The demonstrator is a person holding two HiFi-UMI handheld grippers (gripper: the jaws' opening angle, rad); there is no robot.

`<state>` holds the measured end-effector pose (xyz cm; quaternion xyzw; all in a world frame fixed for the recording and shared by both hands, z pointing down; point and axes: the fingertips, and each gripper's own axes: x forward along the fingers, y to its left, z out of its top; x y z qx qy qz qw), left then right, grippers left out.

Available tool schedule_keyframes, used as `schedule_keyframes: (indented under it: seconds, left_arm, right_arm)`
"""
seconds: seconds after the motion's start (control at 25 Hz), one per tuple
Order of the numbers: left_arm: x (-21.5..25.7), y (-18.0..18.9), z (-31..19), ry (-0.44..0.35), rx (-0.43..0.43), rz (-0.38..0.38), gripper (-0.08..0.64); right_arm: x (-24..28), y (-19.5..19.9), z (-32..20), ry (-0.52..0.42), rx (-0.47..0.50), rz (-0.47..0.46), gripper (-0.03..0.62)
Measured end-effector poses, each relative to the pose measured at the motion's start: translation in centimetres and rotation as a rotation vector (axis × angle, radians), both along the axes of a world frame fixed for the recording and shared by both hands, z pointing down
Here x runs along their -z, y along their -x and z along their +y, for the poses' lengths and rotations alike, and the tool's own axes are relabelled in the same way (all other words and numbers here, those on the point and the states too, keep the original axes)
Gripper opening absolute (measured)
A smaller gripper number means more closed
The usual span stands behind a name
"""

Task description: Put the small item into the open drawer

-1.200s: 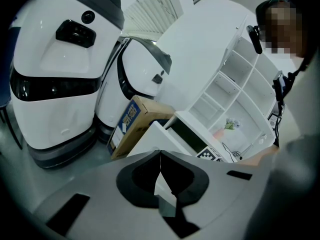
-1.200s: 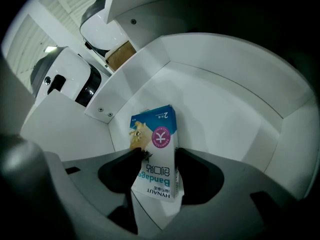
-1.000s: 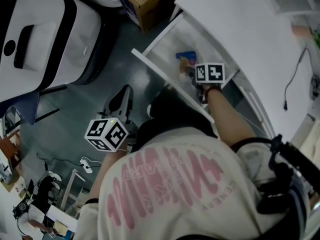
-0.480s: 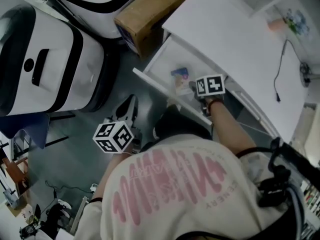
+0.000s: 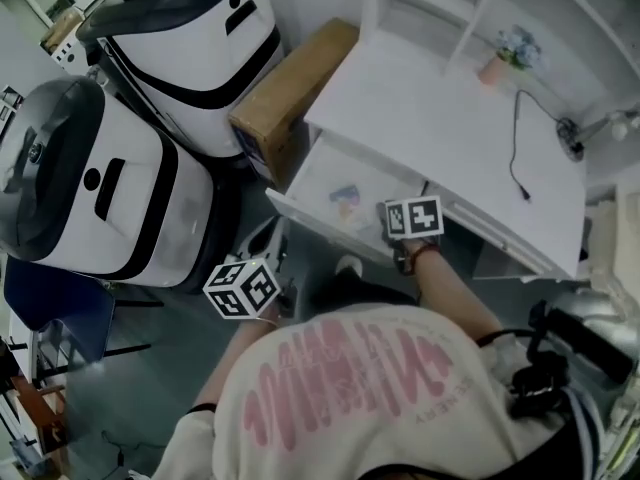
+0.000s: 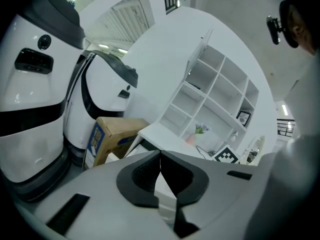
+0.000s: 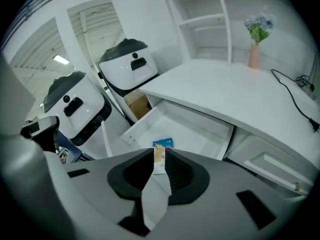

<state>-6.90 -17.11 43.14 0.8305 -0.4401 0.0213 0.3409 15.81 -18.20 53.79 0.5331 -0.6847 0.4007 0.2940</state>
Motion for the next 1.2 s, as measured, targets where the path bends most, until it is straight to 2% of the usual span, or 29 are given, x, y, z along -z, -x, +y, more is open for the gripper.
schedule_keyframes:
  seconds: [0.2,0.36,0.48,0.6,0.88,1.2]
  left_arm:
    - [3.0,-0.5,0.5,-0.065,-0.004,0.010,0.031]
    - [4.9,-0.6,0.9,-0.110,0.002,0.018,0.030]
    - [6.0,-0.9,1.3,-0.135,-0.003,0.017,0.030]
    - [7.4,-1.5,1.6,-0.161,-0.012,0.019,0.031]
    - [10.9,-2.3,3.1,-0.221,-0.027,0.044,0.029]
    - [11.6,-2.9,3.9,-0.236,-0.036,0.049,0.029]
  right_arm:
    - [5.6,0.8,0.6,-0.137,-0.052,-0.103,0.063]
    - [11.4,1.9,0.6,-0.303,-0.053,-0.163,0.056]
    - [15.6,2.7,0.8,-0.445,-0.034,-0.174,0.049]
    - [18.8,3.0,1.5,-0.544,-0.016,-0.163,0.043]
    - [23.2,3.4,4.1,-0.672,0.001,-0.163,0.034]
    - [23.5,2.8,5.0,-0.670,0.014,-0.123,0.028]
